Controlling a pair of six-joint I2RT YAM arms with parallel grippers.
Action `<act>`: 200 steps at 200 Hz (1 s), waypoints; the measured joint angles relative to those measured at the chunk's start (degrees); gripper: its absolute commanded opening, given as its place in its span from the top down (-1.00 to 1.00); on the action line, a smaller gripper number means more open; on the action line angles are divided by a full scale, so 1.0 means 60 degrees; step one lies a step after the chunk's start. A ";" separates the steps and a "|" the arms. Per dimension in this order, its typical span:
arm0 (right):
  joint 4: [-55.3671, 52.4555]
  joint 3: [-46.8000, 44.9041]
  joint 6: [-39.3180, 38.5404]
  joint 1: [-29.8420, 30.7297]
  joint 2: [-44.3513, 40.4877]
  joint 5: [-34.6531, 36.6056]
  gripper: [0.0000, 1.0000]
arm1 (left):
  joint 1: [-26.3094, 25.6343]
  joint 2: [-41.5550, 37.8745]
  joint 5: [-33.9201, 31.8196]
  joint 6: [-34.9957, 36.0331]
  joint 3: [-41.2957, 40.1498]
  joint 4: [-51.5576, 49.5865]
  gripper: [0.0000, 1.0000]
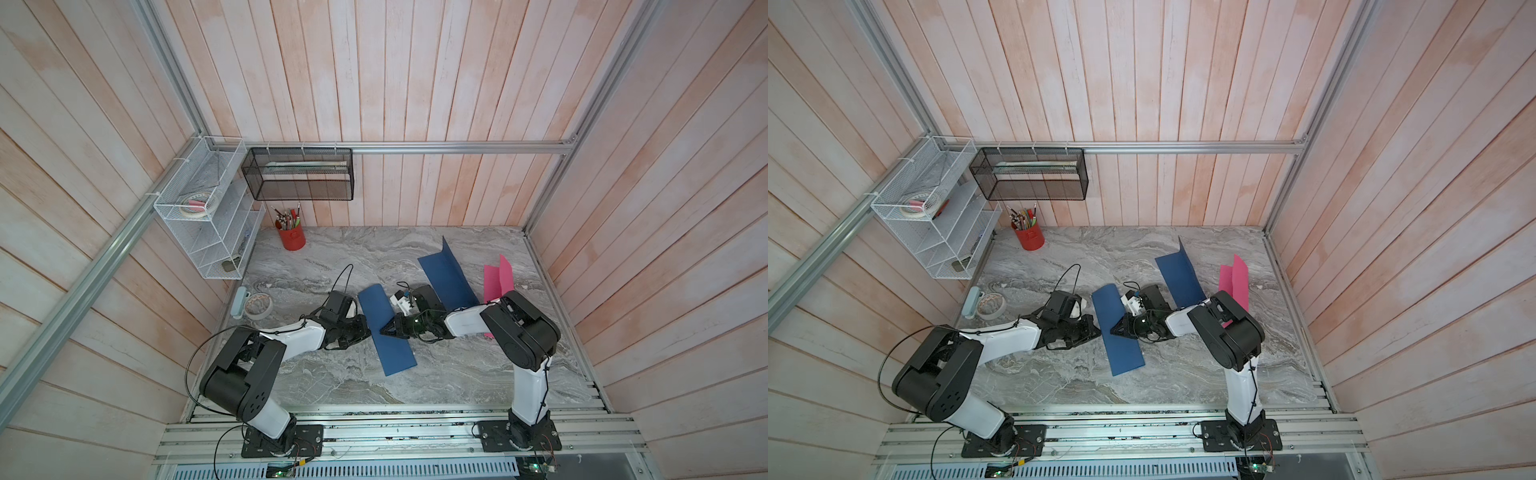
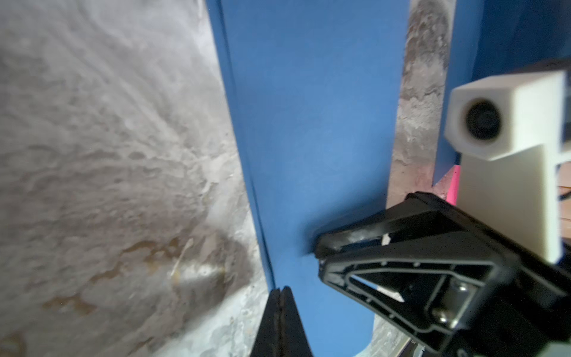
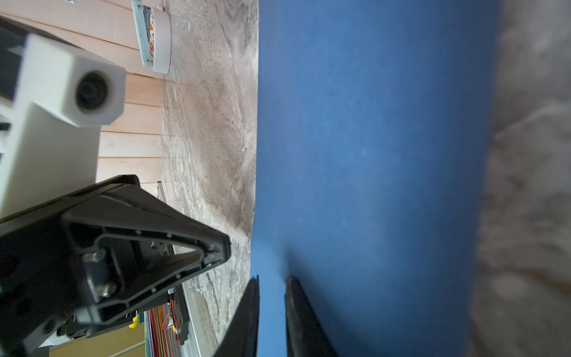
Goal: Fold the rectangular paper in half along the long edge
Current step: Fold the paper at the center of the board.
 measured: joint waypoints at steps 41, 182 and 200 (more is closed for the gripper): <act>0.0007 0.0080 0.0004 0.0040 0.0080 -0.0066 0.63 | -0.0069 0.0215 0.0288 -0.0175 0.0066 0.0688 1.00; 0.0004 0.0113 0.0178 -0.0441 0.0106 -0.0219 0.80 | -0.0113 0.1045 0.0685 -0.0630 -0.0845 0.2772 1.00; -0.0131 0.0262 0.0182 -0.0798 0.0117 -0.0259 0.86 | -0.0131 0.0991 0.0681 -0.0663 -0.0962 0.2896 1.00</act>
